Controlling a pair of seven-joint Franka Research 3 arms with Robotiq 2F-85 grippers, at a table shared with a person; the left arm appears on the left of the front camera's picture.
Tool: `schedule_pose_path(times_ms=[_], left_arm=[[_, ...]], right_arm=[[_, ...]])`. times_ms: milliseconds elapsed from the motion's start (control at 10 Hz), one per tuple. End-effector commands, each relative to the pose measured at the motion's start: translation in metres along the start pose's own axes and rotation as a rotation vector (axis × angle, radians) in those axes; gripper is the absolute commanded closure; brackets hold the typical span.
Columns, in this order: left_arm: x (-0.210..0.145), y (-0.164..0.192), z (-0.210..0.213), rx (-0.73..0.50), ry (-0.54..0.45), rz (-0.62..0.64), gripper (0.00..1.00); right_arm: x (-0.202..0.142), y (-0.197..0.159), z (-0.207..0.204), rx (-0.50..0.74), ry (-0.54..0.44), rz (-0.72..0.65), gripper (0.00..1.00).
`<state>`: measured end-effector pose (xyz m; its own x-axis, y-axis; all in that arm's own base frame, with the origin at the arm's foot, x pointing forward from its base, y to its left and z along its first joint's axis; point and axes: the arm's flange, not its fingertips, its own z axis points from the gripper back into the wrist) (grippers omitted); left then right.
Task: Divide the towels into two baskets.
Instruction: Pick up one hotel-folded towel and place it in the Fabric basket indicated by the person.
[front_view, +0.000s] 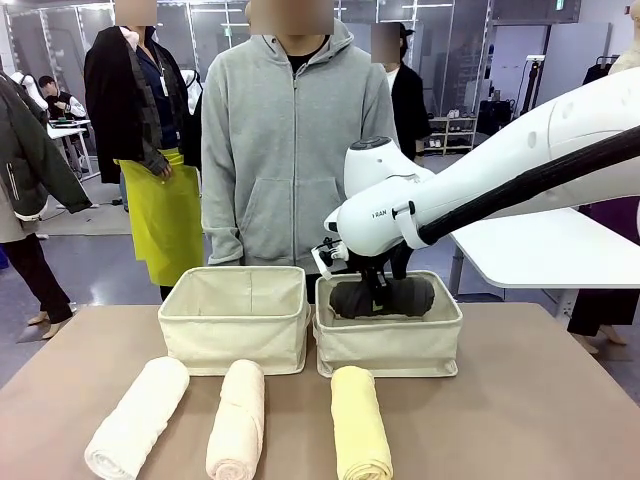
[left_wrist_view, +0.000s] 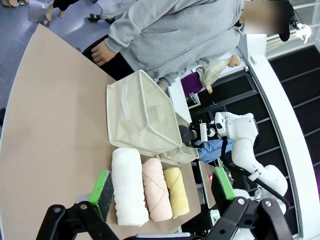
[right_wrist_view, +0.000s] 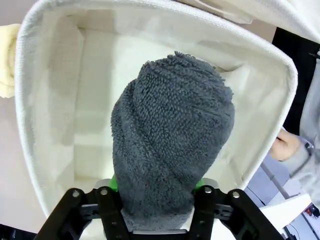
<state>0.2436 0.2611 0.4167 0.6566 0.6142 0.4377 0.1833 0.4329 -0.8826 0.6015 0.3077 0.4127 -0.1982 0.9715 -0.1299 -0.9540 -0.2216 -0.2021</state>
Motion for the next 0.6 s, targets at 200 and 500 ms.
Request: schedule_pose_path(times_ms=[200, 500], left_arm=[[0.001, -0.001, 0.002, -0.017, -0.008, -0.003, 0.0], [0.001, -0.001, 0.002, -0.017, -0.008, -0.003, 0.0]], right_arm=[[-0.002, -0.002, 0.006, 0.008, -0.018, 0.032, 0.0], [0.0, 0.013, 0.014, -0.009, -0.003, 0.049, 0.0]])
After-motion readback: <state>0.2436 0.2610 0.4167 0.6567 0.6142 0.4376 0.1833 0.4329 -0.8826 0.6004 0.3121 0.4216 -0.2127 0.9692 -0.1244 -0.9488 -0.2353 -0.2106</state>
